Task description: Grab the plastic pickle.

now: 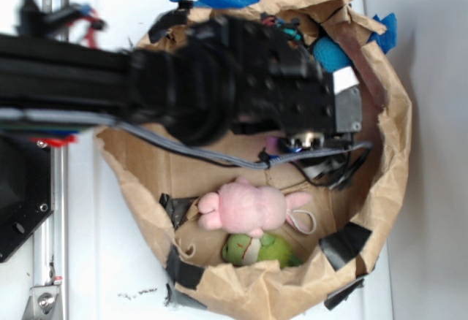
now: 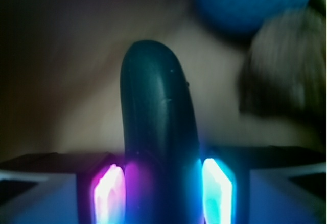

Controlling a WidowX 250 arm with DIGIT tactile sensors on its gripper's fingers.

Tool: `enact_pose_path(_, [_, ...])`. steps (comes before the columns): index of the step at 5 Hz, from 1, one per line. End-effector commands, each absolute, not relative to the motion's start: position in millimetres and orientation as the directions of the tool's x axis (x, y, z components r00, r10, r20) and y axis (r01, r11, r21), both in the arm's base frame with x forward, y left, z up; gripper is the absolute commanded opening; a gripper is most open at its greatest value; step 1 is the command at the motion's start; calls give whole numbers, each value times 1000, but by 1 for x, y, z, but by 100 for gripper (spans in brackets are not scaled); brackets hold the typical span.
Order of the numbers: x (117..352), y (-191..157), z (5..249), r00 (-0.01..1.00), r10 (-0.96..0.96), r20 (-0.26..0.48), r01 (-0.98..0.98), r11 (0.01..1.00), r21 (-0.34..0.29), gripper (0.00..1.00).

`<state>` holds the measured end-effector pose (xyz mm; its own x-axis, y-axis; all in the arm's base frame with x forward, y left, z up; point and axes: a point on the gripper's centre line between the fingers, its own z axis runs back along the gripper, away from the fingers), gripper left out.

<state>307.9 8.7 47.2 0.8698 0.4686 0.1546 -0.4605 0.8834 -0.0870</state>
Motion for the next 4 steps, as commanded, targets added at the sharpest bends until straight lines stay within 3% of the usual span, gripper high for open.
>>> enact_pose_path(1, [277,7,155,966,210,148,-199,976,-90,0])
enact_pose_path(2, [263,11,170,985,151,82,-140,982,-129,0])
enact_pose_path(4, [263,14,171,987,144,67,-135,982,-130,0])
